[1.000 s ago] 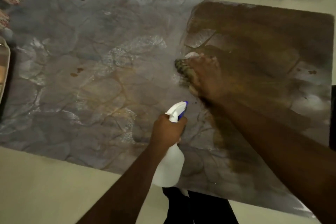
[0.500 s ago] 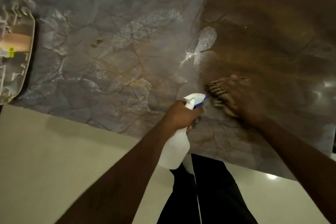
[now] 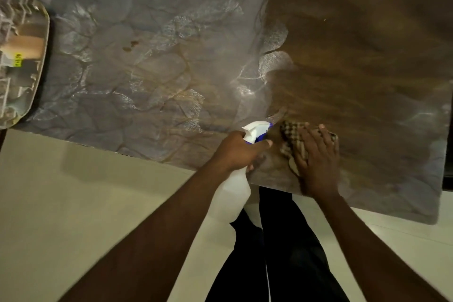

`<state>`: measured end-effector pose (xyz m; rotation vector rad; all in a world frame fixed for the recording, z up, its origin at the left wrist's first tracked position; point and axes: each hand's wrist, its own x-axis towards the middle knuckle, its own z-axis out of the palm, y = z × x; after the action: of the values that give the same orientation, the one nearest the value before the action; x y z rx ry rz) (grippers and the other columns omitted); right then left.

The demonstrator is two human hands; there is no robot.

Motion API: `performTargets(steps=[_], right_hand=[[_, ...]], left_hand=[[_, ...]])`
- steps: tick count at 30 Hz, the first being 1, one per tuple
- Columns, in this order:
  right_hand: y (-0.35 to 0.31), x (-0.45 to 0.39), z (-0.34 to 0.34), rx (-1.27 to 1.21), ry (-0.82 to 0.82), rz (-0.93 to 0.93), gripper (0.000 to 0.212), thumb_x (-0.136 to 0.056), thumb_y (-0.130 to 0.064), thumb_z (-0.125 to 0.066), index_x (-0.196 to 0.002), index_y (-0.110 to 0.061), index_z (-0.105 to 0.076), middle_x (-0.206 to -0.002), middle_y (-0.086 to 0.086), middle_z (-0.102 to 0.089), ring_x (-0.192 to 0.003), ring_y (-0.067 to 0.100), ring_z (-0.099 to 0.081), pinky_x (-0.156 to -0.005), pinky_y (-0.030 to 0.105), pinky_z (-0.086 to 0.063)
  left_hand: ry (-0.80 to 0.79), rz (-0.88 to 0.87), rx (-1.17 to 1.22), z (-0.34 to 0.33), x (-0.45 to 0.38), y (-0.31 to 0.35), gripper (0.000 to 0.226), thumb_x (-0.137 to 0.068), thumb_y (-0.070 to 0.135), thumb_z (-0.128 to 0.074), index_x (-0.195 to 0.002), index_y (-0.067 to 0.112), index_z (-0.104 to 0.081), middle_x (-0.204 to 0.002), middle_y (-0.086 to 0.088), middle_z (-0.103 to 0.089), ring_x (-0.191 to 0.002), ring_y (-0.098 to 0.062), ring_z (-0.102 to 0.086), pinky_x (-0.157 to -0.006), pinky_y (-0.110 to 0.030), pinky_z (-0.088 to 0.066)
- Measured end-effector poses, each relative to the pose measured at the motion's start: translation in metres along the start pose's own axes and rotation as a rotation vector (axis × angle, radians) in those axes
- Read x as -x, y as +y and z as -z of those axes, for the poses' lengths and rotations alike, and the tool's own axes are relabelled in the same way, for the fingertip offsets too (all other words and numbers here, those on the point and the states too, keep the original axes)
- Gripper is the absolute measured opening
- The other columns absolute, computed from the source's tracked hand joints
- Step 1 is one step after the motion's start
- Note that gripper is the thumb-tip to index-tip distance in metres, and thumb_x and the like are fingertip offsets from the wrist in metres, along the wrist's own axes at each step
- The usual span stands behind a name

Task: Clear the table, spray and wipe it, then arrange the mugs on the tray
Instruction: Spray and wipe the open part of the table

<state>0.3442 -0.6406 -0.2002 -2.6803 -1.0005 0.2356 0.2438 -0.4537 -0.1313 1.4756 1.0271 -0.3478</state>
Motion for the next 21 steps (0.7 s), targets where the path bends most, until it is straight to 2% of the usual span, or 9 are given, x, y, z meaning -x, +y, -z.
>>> performTargets(steps=[2,3,5,8,12,14,16,19,21], right_hand=[[-0.029,-0.005,-0.007,-0.023,0.098,-0.253,0.044,-0.094,-0.027,-0.052,-0.136,-0.014,-0.049,-0.141,0.008,-0.050,-0.137,0.032,-0.035,-0.114,0.053,-0.021],[-0.048,-0.004,-0.010,-0.034,0.117,-0.272,0.042,-0.095,-0.025,-0.051,-0.135,-0.013,-0.049,-0.141,0.008,-0.050,-0.137,0.032,-0.035,-0.114,0.053,-0.022],[-0.070,0.018,-0.019,-0.017,0.074,-0.072,0.043,-0.095,-0.027,-0.045,-0.136,-0.015,-0.050,-0.141,0.006,-0.051,-0.136,0.031,-0.038,-0.113,0.054,-0.025],[-0.044,0.056,-0.015,0.067,-0.008,0.184,0.048,-0.090,-0.035,-0.042,-0.134,-0.016,-0.052,-0.139,0.006,-0.052,-0.134,0.030,-0.041,-0.110,0.055,-0.030],[-0.022,0.038,-0.009,0.027,0.081,-0.191,0.045,-0.092,-0.024,-0.056,-0.135,-0.015,-0.048,-0.142,0.006,-0.049,-0.136,0.031,-0.036,-0.112,0.055,-0.025],[-0.047,0.014,-0.011,-0.014,0.138,-0.293,0.043,-0.094,-0.027,-0.047,-0.134,-0.012,-0.049,-0.140,0.010,-0.050,-0.135,0.036,-0.037,-0.112,0.058,-0.023],[-0.087,0.001,-0.020,-0.023,0.080,-0.164,0.051,-0.091,-0.035,-0.038,-0.136,-0.012,-0.047,-0.141,0.012,-0.049,-0.135,0.037,-0.036,-0.112,0.058,-0.020],[-0.125,0.011,-0.036,0.026,-0.061,0.171,0.054,-0.088,-0.033,-0.059,-0.138,-0.018,-0.046,-0.144,0.005,-0.047,-0.137,0.032,-0.035,-0.112,0.057,-0.024],[-0.109,0.009,-0.034,0.050,-0.098,0.334,0.057,-0.085,-0.033,-0.064,-0.138,-0.019,-0.048,-0.143,0.003,-0.048,-0.137,0.030,-0.037,-0.112,0.056,-0.026]], left_hand=[[-0.025,0.002,-0.003,-0.004,0.003,-0.004,0.038,-0.070,0.041,-0.071,-0.101,0.020,-0.075,-0.079,-0.007,-0.076,-0.056,-0.020,-0.065,-0.060,-0.030,-0.053],[0.001,0.003,-0.006,-0.005,0.003,-0.008,0.025,-0.070,0.038,-0.071,-0.090,0.025,-0.077,-0.075,0.000,-0.076,-0.057,-0.016,-0.067,-0.061,-0.029,-0.054],[0.068,0.033,-0.035,-0.005,0.007,-0.016,0.007,-0.074,0.032,-0.072,-0.075,0.025,-0.075,-0.064,0.006,-0.073,-0.054,-0.009,-0.066,-0.060,-0.027,-0.052],[0.103,0.089,-0.038,0.001,0.016,-0.026,0.015,-0.077,0.027,-0.072,-0.083,0.013,-0.073,-0.063,-0.003,-0.069,-0.048,-0.018,-0.060,-0.056,-0.029,-0.049],[0.114,0.132,0.023,0.020,0.025,-0.033,0.025,-0.079,0.019,-0.067,-0.100,0.008,-0.070,-0.062,-0.005,-0.068,-0.039,-0.018,-0.051,-0.045,-0.026,-0.043],[0.181,0.130,0.016,0.028,0.026,-0.035,0.033,-0.075,0.022,-0.064,-0.105,0.010,-0.068,-0.057,-0.003,-0.064,-0.038,-0.017,-0.051,-0.045,-0.026,-0.044],[0.217,0.113,0.017,0.035,0.027,-0.037,0.043,-0.069,0.028,-0.064,-0.110,0.014,-0.067,-0.057,-0.004,-0.063,-0.040,-0.020,-0.054,-0.049,-0.028,-0.045],[0.196,0.094,0.008,0.048,0.027,-0.037,0.035,-0.078,0.028,-0.070,-0.112,0.017,-0.067,-0.068,-0.009,-0.072,-0.050,-0.023,-0.060,-0.048,-0.028,-0.047],[0.206,0.091,0.008,0.056,0.026,-0.036,0.024,-0.081,0.025,-0.068,-0.105,0.022,-0.070,-0.071,-0.011,-0.073,-0.052,-0.023,-0.061,-0.049,-0.028,-0.048]])
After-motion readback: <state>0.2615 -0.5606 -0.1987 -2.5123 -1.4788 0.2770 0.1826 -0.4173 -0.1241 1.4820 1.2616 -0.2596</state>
